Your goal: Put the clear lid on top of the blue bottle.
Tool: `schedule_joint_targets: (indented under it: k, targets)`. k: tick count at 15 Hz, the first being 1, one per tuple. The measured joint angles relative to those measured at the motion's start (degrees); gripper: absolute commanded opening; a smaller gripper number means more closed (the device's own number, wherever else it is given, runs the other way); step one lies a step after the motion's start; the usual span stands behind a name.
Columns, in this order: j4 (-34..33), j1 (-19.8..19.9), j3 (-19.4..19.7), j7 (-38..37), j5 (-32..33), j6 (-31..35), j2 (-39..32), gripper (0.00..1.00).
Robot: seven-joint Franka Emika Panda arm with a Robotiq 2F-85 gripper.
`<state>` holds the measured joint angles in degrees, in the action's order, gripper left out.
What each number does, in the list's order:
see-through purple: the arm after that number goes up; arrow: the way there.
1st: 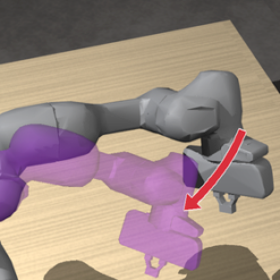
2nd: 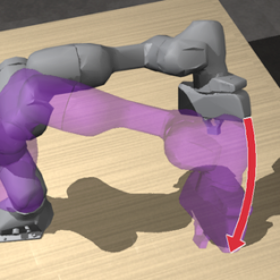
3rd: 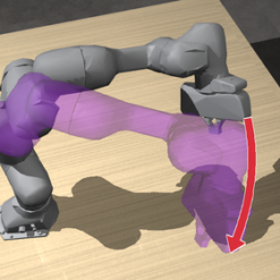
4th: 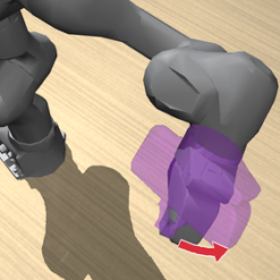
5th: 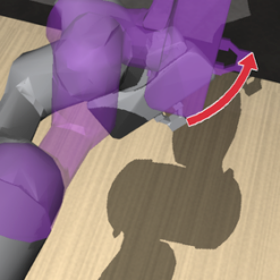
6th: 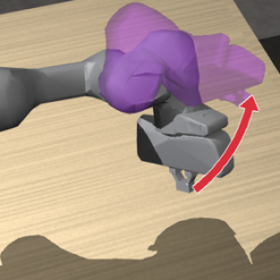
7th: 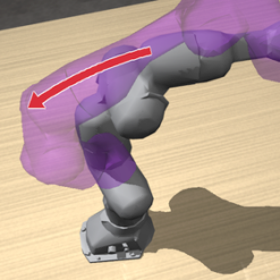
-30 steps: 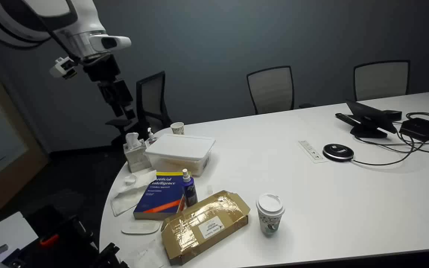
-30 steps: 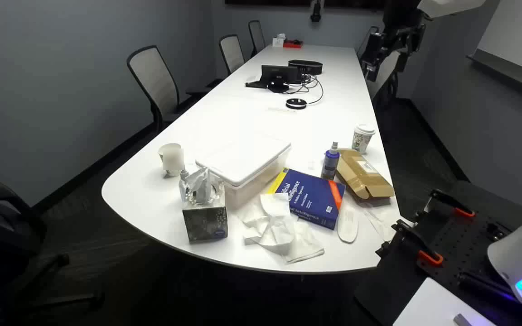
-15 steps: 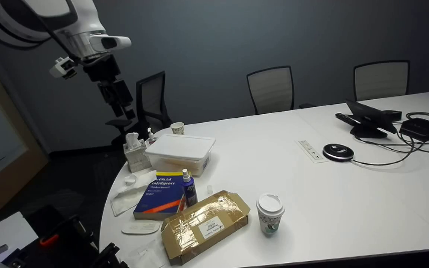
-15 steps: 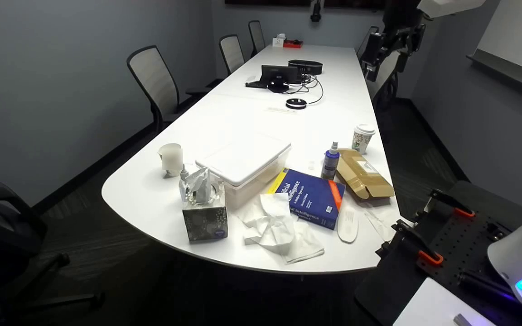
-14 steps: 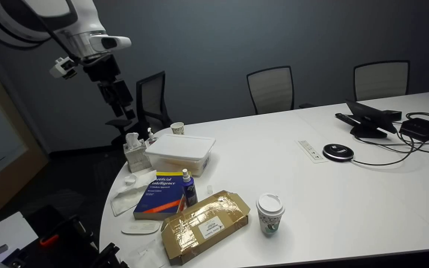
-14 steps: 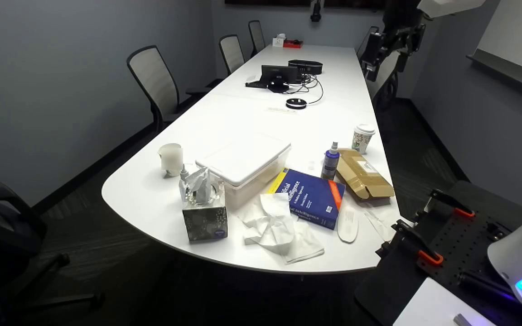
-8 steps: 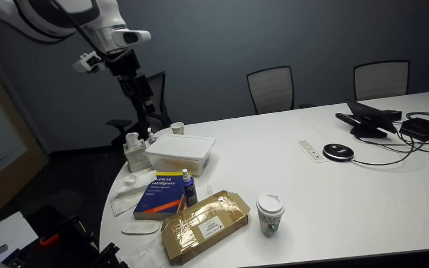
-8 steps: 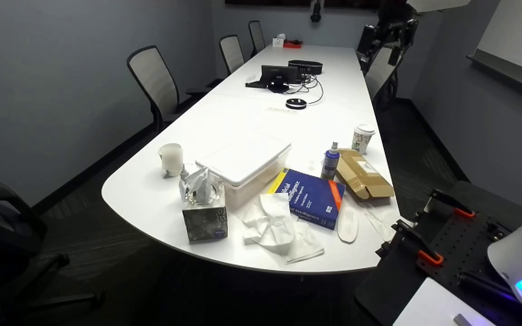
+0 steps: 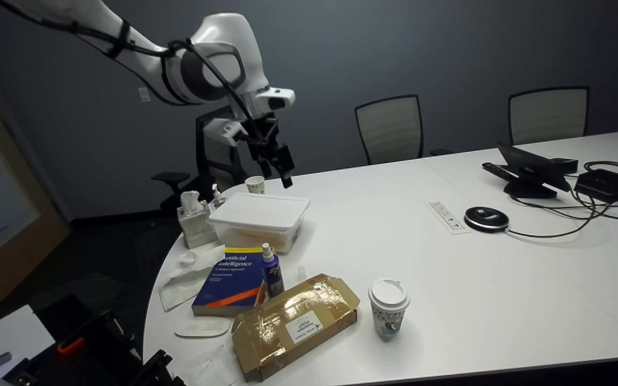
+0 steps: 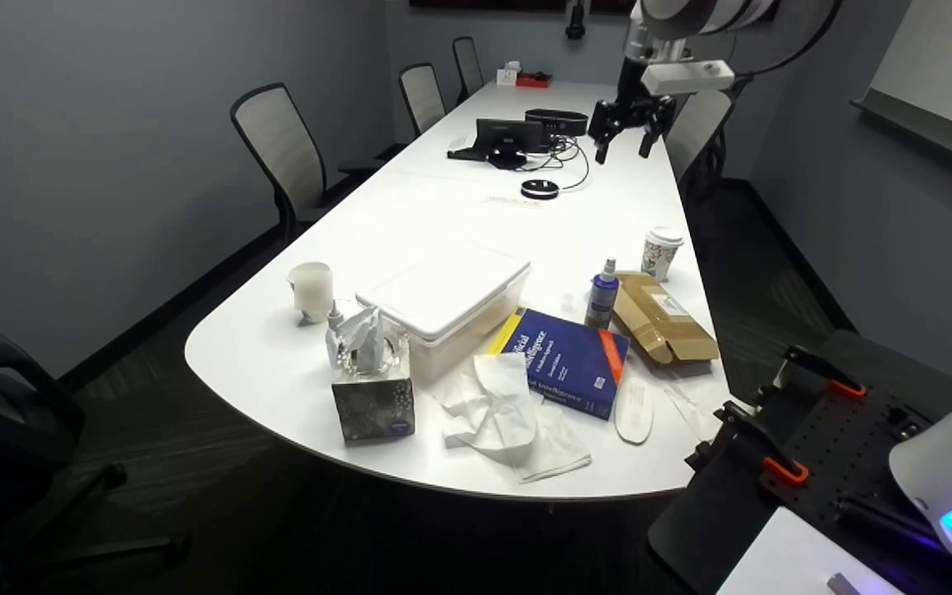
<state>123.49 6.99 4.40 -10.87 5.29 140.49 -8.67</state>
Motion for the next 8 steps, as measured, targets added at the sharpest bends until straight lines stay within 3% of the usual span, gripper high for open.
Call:
schedule_joint_targets:
  k: [8]
  targets:
    - [-12.4, -2.4, -0.2, -0.8, -2.8, 3.9, -24.4, 1.0]
